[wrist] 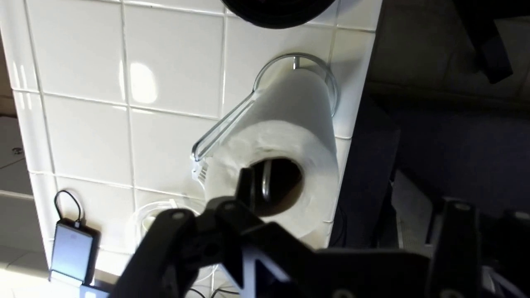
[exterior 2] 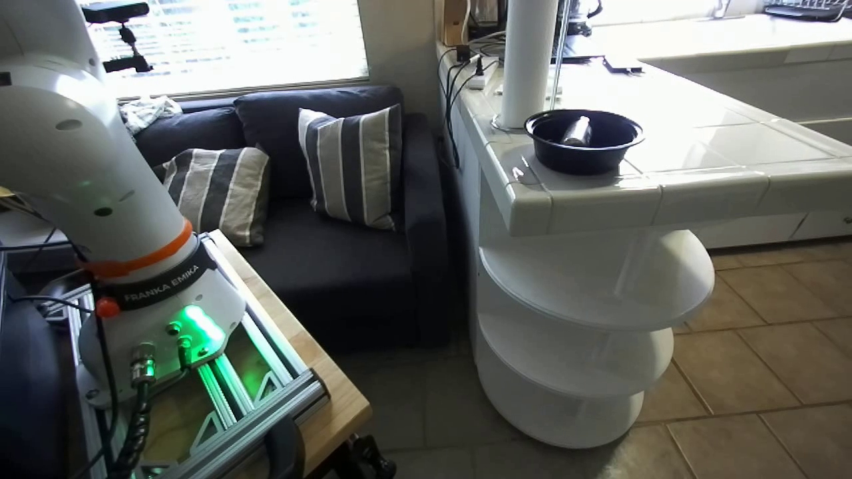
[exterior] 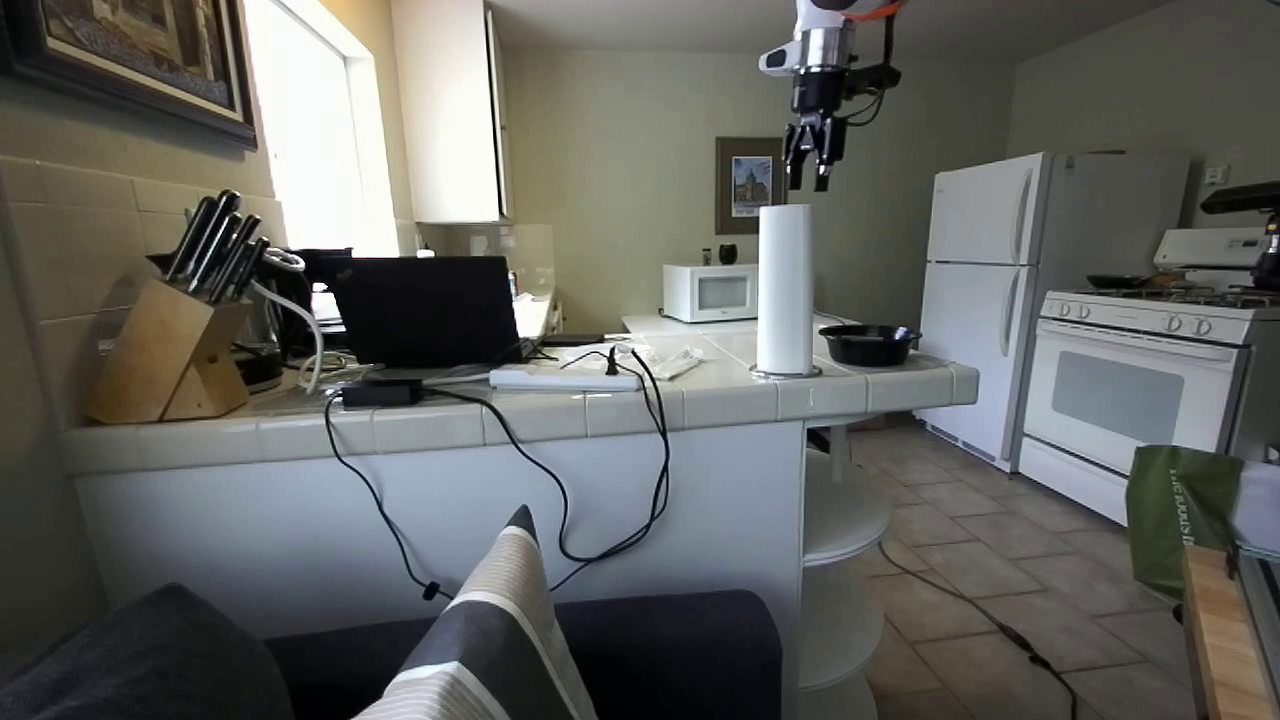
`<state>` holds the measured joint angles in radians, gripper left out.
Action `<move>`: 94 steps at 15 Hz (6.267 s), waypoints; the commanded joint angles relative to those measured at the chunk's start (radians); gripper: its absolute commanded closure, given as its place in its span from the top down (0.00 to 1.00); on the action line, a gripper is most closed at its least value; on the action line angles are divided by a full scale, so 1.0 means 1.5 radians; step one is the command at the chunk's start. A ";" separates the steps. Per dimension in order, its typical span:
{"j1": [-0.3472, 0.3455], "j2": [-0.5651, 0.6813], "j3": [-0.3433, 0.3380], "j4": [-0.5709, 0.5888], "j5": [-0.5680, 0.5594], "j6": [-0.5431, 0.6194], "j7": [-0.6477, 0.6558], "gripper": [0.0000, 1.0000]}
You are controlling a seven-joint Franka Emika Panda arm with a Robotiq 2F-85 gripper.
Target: Move the paper towel roll to the right
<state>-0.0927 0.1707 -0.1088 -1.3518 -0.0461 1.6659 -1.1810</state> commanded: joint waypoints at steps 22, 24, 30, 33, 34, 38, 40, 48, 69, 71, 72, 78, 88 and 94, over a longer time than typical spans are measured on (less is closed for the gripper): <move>-0.009 0.077 -0.002 0.097 0.029 0.008 0.110 0.28; -0.010 0.080 -0.002 0.097 0.029 0.007 0.110 0.28; -0.010 0.083 -0.002 0.095 0.031 0.009 0.110 0.17; -0.011 0.084 -0.001 0.093 0.033 0.010 0.110 0.17; -0.012 0.084 -0.001 0.092 0.034 0.011 0.110 0.18; -0.013 0.083 -0.001 0.089 0.037 0.019 0.107 0.16; -0.014 0.082 -0.001 0.085 0.042 0.029 0.108 0.17; -0.025 0.078 0.002 0.070 0.089 0.041 0.097 0.21; -0.049 0.052 0.001 0.044 0.158 0.037 0.066 0.23; -0.051 0.050 0.001 0.042 0.162 0.038 0.062 0.22; -0.052 0.050 0.001 0.040 0.163 0.039 0.059 0.23; -0.057 0.048 0.002 0.022 0.191 0.042 0.039 0.23; -0.065 0.032 -0.002 -0.004 0.196 0.058 0.032 0.23; -0.070 0.028 -0.001 -0.019 0.197 0.080 0.029 0.25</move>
<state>-0.1896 0.2406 -0.1119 -1.3219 0.2235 1.7506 -1.1059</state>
